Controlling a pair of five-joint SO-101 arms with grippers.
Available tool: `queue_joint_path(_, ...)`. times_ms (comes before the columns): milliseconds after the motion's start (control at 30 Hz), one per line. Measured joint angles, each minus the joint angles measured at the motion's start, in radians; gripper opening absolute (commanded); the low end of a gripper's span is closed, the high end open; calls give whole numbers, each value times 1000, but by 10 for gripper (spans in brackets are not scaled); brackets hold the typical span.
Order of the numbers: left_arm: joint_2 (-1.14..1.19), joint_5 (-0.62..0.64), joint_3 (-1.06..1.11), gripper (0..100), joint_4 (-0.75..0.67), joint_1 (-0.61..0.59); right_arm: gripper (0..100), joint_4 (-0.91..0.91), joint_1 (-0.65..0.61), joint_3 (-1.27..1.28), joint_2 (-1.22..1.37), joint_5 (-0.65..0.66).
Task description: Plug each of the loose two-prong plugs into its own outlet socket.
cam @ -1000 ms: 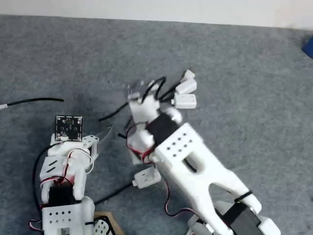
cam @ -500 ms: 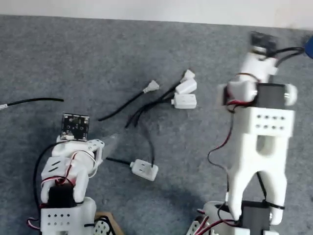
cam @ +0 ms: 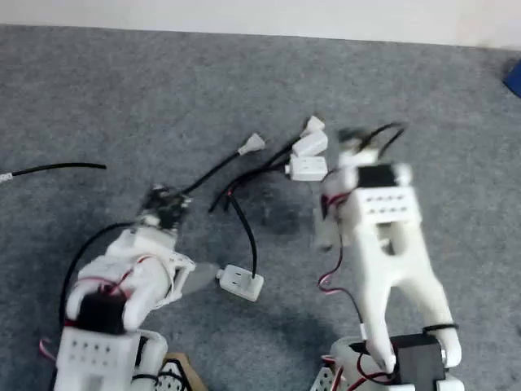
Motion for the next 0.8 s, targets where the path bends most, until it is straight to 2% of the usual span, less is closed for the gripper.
queue_joint_path(133,284,-172,-147,383,66,14,443,-178,-2,133,0,41)
queue_joint_path(333,617,-454,-310,383,133,17,443,-239,5,172,0,44)
queue_joint_path(633,689,-913,-325,383,141,32,443,-245,17,172,0,48)
queue_joint_path(800,689,-936,-262,383,-6,149,443,-245,60,172,0,51)
